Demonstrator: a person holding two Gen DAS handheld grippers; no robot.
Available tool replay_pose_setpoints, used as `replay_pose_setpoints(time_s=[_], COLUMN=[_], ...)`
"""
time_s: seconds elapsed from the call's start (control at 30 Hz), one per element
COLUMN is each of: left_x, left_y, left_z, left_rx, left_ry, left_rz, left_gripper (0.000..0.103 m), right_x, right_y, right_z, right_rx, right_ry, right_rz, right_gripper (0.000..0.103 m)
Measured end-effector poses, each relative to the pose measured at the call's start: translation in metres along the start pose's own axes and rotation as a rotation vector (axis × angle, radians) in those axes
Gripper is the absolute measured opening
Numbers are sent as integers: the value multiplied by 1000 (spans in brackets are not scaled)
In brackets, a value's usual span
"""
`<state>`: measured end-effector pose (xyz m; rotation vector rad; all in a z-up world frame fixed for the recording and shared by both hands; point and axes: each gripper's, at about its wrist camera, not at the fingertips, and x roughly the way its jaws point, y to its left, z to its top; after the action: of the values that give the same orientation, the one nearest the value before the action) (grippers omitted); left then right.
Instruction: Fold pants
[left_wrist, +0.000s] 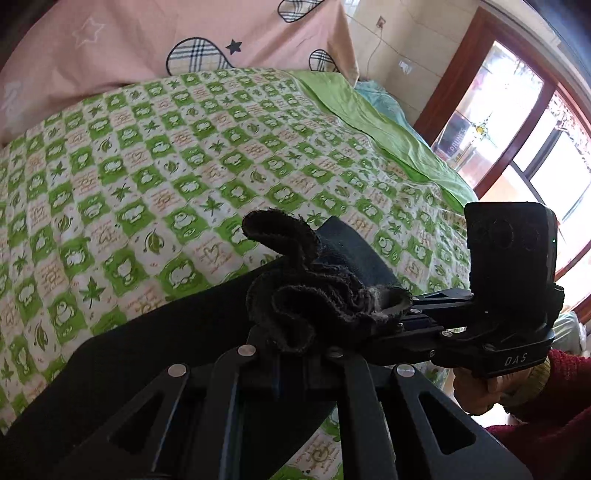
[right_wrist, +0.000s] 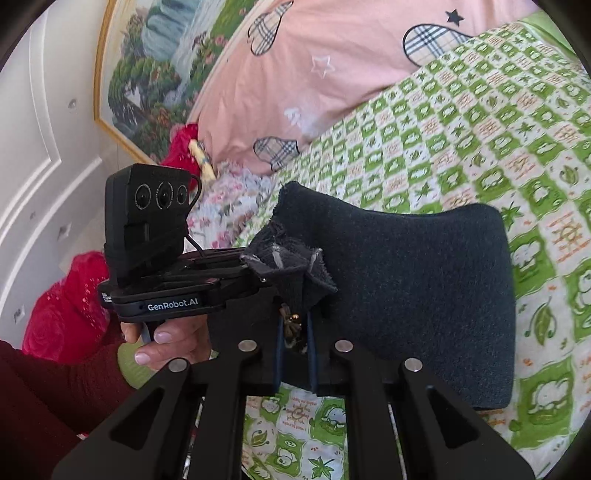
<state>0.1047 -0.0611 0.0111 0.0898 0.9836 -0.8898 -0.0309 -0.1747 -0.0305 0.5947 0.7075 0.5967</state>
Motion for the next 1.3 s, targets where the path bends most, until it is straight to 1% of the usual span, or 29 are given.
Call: replay_pose_setpoints(time_s=[0.23, 0.47, 0.6, 0.63, 0.7, 0.77, 0.8, 0.83, 0.87, 1.0, 1.2, 1.27, 1.3], left_x=[6, 12, 5, 3, -5, -14, -18, -21, -25, -40, -67, -77, -82], left_y=[14, 20, 26, 28, 34, 42, 45, 47, 50, 57, 65, 67, 68], left_z=[-19, -36, -45, -47, -51, -55, -59, -61, -66, -82, -108, -118, -122], left_rx=[-49, -98, -148, -159, -193, -233, -251, -262, -279, -337, -426, -464, -481], left_ry=[11, 21, 8, 3, -12, -26, -31, -35, -41, -62, -109, -126, -134], left_rz=[44, 96, 124, 133, 141, 152, 159, 165, 176, 183, 207, 213, 221], left_gripper=[7, 8, 12, 14, 14, 15, 15, 14, 14, 14, 14, 17, 21], right_x=[26, 39, 43, 44, 46, 48, 49, 50, 52, 60, 68, 71, 73], right_y=[0, -2, -1, -1, 1, 5, 8, 12, 16, 26, 40, 45, 47], right_z=[-4, -11, -13, -13, -13, -13, -13, -13, -14, -16, -16, -14, -13], right_rx=[-14, -8, -16, -13, -11, -19, -27, -38, -46, -58, -77, -88, -93], right_ry=[78, 137, 158, 163, 168, 173, 177, 180, 185, 211, 230, 234, 237], right_rz=[-45, -83, -94, -94, -89, -85, -82, -79, -75, -42, -23, -19, -18], right_gripper=[12, 13, 15, 18, 24, 36, 38, 44, 46, 46, 46, 46, 46])
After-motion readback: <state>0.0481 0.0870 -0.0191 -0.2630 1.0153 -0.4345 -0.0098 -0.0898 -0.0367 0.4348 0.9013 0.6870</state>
